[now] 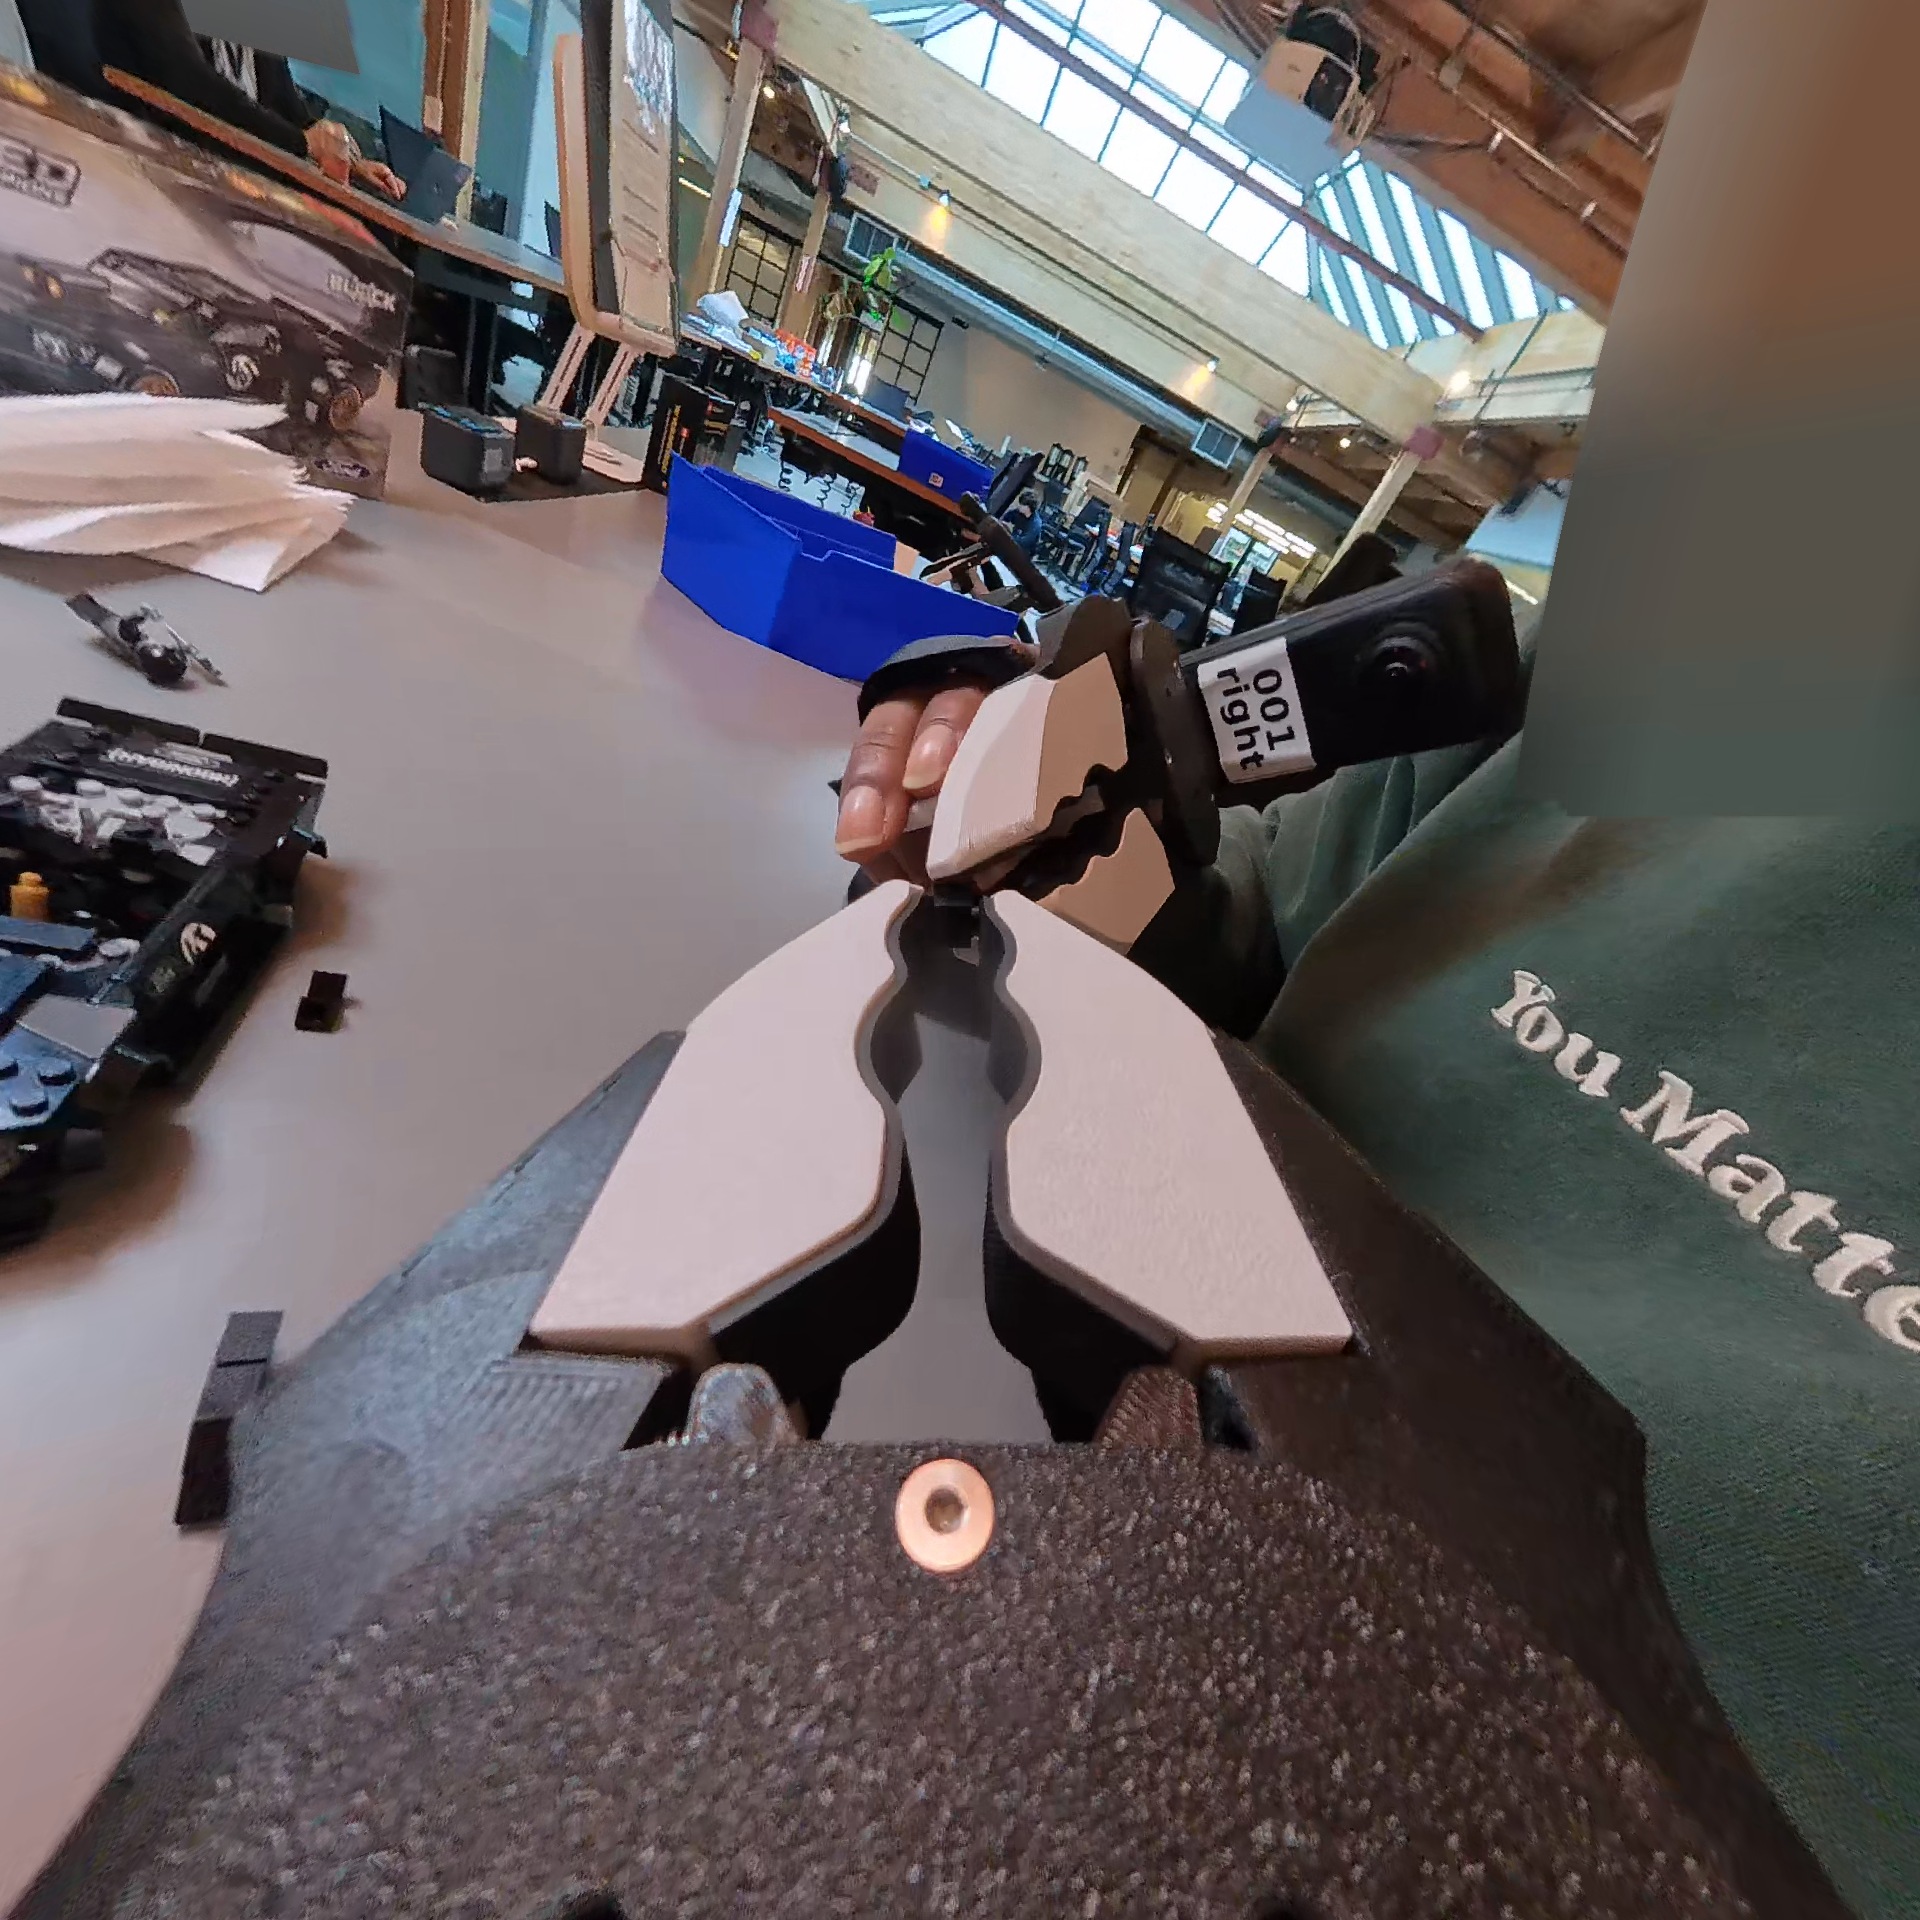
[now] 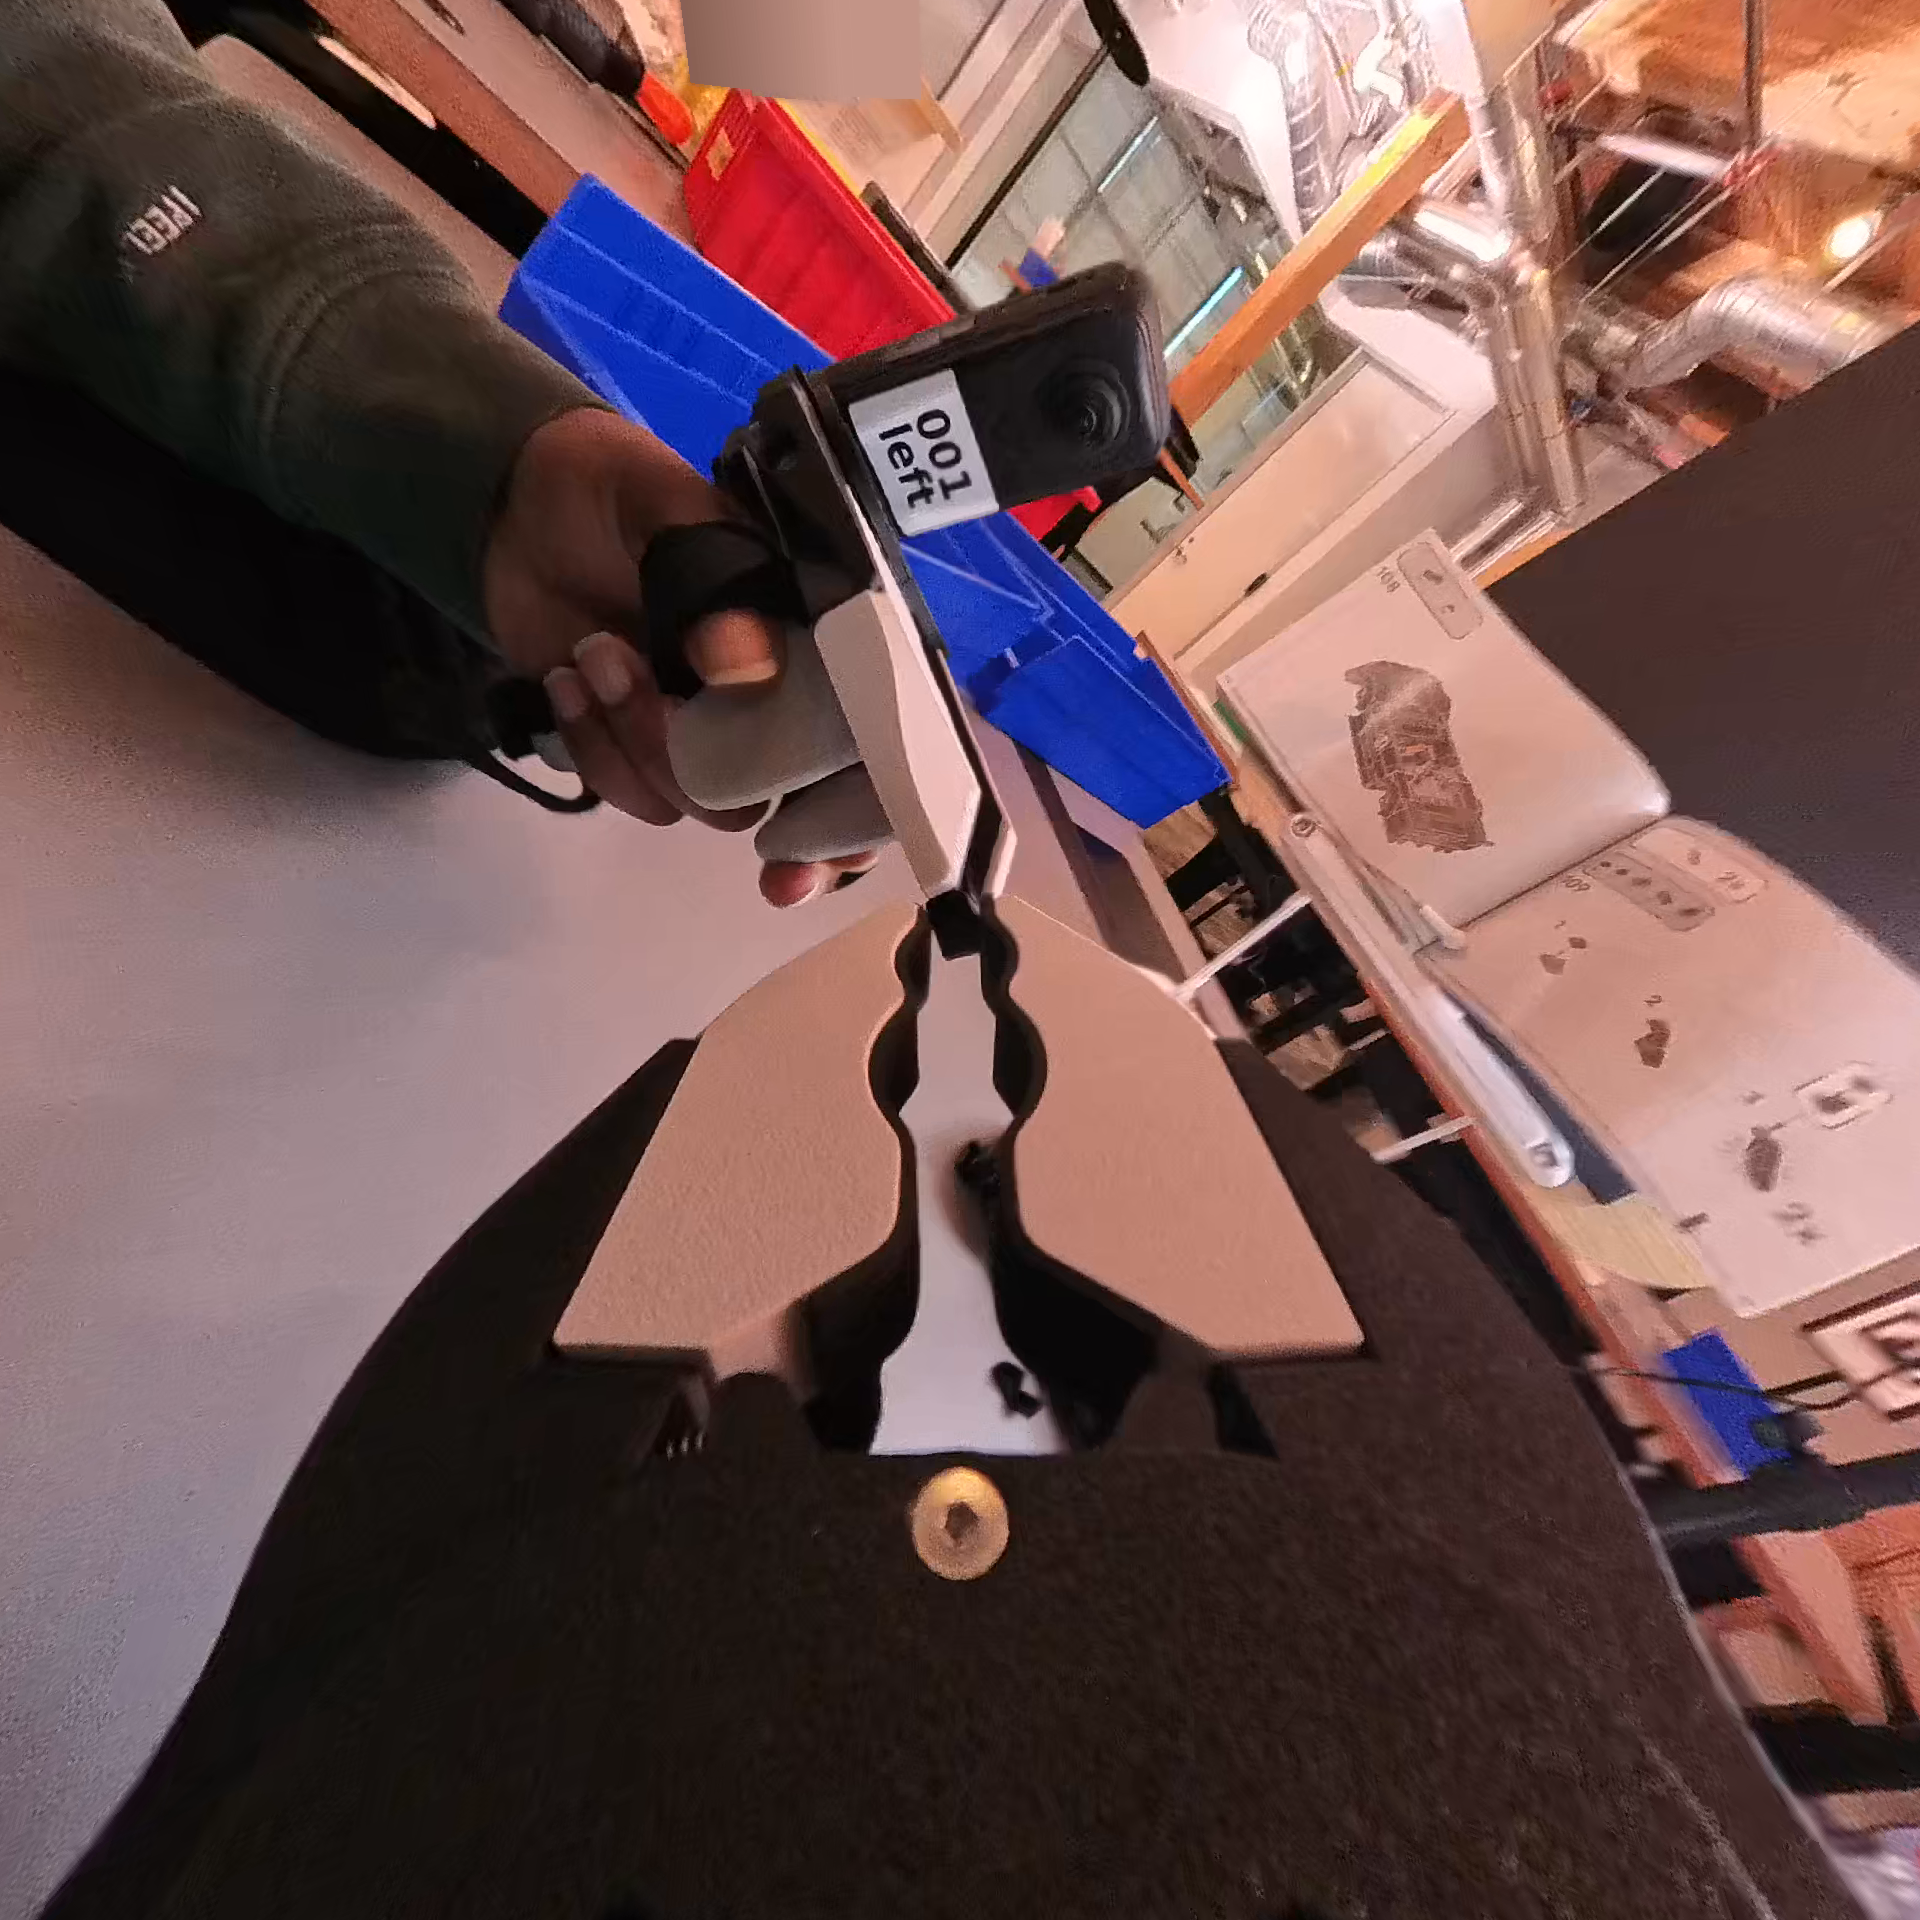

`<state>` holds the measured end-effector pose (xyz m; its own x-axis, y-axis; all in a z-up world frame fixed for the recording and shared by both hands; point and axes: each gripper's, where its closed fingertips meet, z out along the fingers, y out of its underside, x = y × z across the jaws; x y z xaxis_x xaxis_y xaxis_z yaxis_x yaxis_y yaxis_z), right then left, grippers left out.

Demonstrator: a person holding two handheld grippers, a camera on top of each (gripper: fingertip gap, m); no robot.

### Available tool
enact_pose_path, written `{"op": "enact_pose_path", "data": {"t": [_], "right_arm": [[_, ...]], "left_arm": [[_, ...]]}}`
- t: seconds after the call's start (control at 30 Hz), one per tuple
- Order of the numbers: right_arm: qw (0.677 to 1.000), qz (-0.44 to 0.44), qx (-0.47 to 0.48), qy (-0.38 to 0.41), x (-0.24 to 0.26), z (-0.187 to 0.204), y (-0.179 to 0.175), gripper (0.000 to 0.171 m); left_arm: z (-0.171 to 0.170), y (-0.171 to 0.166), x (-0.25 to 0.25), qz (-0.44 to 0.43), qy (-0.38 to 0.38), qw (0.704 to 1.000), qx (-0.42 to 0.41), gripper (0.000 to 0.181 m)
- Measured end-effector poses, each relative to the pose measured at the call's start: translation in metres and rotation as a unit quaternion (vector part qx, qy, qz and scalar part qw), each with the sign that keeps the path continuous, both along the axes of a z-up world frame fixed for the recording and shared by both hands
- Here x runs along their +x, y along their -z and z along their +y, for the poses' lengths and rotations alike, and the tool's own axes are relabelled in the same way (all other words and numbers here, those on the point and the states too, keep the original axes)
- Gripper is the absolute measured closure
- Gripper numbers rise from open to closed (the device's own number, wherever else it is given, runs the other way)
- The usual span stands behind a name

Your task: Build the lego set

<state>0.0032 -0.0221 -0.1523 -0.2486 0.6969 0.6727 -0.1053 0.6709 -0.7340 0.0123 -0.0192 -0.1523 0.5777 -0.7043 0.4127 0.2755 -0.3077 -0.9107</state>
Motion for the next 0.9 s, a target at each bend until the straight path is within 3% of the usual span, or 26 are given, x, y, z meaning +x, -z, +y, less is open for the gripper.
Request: {"op": "enact_pose_path", "data": {"t": [0.07,0.13,0.3,0.53,0.9], "right_arm": [[0.996,-0.041,-0.074,-0.021,0.000,0.001,0.004,0.163],[0.979,-0.115,-0.159,-0.045,-0.001,0.004,0.014,0.163],[0.925,-0.255,-0.271,-0.078,0.003,0.004,0.041,0.163],[0.889,-0.405,-0.210,-0.031,0.019,0.016,0.098,0.163],[0.861,-0.491,-0.129,0.018,0.027,0.026,0.131,0.163]], "left_arm": [[0.001,0.002,-0.001,-0.001,0.000,1.000,-0.001,0.171],[0.003,0.006,-0.004,0.029,-0.017,0.999,0.007,0.159],[0.004,0.030,-0.005,0.154,-0.028,0.988,0.022,0.164],[0.007,0.075,-0.017,0.322,-0.045,0.946,-0.005,0.175],[0.012,0.096,-0.025,0.347,-0.057,0.935,-0.046,0.179]]}}
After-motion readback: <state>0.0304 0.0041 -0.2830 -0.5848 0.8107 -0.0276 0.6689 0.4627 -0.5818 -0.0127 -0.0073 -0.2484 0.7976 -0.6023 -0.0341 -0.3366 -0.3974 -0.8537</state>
